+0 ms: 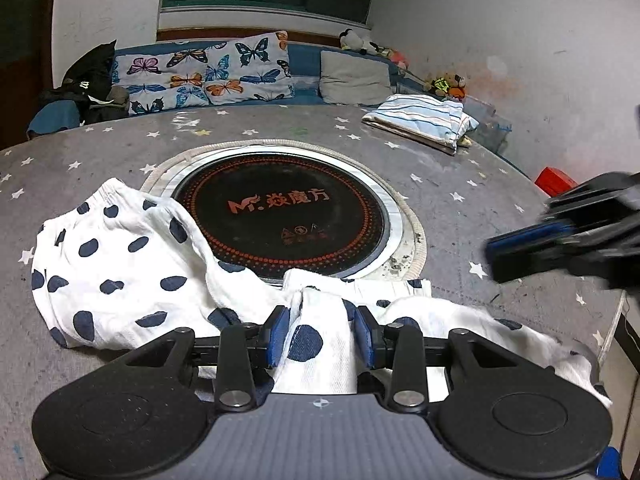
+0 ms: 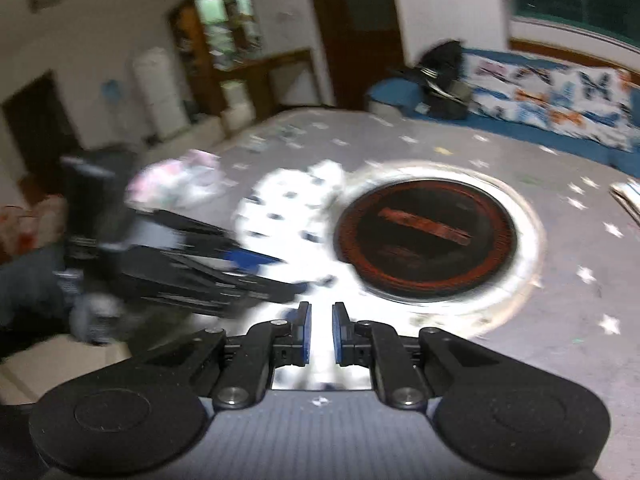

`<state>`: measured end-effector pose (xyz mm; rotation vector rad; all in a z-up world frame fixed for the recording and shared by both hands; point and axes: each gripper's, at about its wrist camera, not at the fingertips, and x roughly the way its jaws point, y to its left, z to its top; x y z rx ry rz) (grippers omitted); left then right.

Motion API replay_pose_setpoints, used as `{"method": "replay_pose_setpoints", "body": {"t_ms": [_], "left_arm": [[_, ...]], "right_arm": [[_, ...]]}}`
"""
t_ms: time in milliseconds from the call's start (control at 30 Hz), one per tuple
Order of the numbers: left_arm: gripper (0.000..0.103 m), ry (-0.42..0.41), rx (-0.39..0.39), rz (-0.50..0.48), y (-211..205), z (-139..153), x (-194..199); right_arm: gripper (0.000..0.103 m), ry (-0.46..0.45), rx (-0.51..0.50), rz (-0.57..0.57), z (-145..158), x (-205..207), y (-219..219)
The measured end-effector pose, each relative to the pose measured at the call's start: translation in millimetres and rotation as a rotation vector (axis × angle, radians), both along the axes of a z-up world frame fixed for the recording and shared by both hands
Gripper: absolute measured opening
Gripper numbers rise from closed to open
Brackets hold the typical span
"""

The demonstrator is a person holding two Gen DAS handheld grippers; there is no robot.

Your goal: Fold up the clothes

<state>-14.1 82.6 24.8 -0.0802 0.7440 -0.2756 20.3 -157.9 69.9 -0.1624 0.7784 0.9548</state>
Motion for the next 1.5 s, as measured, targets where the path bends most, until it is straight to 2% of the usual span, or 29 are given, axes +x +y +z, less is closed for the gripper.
{"method": "replay_pose_setpoints", "body": {"t_ms": [133,267,433,567,667,833,1067,1233,1500], "left_arm": [[0.04,-0.012,-0.01,0.004,1.6,4.2,-1.3],[0.04,-0.021,-0.019,0.011,5.0,7.8,-2.4],[0.041,-0.03,-0.036,0.028,10.3,11.9,-1.8],[0.043,-0.036,-0.052,0.056,15.8,13.8,-0.4],[0.044,-0.044,-0.065,0.077,22.2,15.9,-0.3],[0.046,-0.06,-0.072,0.101,29.9,18.8,-0.2],[0.049,-0.048,-0.081,0.092,28.6,15.8,3.1],[0.054,-0.03,-0.087,0.084,26.3,10.8,9.2],[0.058,-0.001,-0.088,0.057,15.9,4.1,21.9]], "right_arm": [[0.014,0.073,-0.058,-0.065,-30.4,25.2,4.4],[0.028,0.103,-0.079,-0.084,-46.3,35.2,8.4],[0.027,0.115,-0.095,-0.094,-59.1,40.4,12.2],[0.015,0.108,-0.1,-0.086,-59.3,40.6,16.3],[0.008,0.039,-0.124,-0.073,-50.4,39.6,19.6],[0.008,-0.101,-0.181,-0.087,-24.2,55.3,20.2],[0.007,-0.287,-0.267,-0.15,7.5,98.9,18.6],[0.007,-0.405,-0.339,-0.177,17.1,130.7,21.3],[0.007,-0.521,-0.435,-0.252,14.6,195.3,23.2]]}}
